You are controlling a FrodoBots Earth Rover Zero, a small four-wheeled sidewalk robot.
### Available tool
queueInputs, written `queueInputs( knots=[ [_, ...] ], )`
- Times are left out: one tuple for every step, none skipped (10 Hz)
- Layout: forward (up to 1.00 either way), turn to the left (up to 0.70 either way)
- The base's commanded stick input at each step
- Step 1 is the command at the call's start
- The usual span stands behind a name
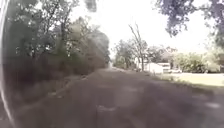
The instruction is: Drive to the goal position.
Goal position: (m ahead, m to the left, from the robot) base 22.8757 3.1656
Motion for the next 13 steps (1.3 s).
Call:
queueInputs(
  knots=[
    [0.7,0.0],
    [0.7,-0.08],
    [0.7,-0.3],
    [0.7,-0.22],
    [0.7,-0.03],
    [0.7,0.0],
    [0.7,0.0],
    [0.7,0.0],
    [0.7,0.0],
    [0.7,0.0],
    [0.7,0.0],
    [0.7,0.0],
    [0.7,-0.02]
  ],
)
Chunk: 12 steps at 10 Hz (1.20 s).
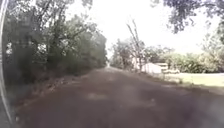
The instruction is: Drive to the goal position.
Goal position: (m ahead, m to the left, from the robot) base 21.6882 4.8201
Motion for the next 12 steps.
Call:
queueInputs(
  knots=[
    [0.7,-0.03],
    [0.7,-0.03],
    [0.7,-0.01],
    [0.7,0.0],
    [0.7,0.0],
    [0.7,0.0],
    [0.7,0.0],
    [0.7,0.0],
    [0.7,0.0],
    [0.7,0.0],
    [0.7,0.0],
    [0.7,0.0]
  ],
)
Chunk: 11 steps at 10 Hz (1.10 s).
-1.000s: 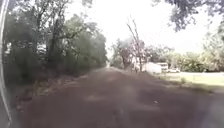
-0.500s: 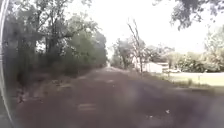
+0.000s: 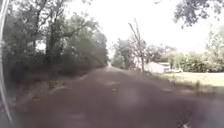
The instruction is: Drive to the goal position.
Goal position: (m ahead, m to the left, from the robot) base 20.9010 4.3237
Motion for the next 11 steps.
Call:
queueInputs(
  knots=[
    [0.7,0.0],
    [0.7,0.0],
    [0.7,0.0],
    [0.7,0.0],
    [0.7,0.0],
    [0.7,0.0],
    [0.7,0.0],
    [0.7,0.0],
    [0.7,0.0],
    [0.7,0.0],
    [0.7,0.0]
  ],
)
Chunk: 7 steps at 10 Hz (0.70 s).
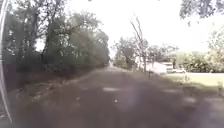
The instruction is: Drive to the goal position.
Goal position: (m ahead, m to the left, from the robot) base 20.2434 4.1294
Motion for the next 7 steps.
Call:
queueInputs(
  knots=[
    [0.7,0.0],
    [0.7,0.0],
    [0.7,0.0],
    [0.7,0.0],
    [0.7,0.0],
    [0.7,0.0],
    [0.7,-0.04]
  ],
)
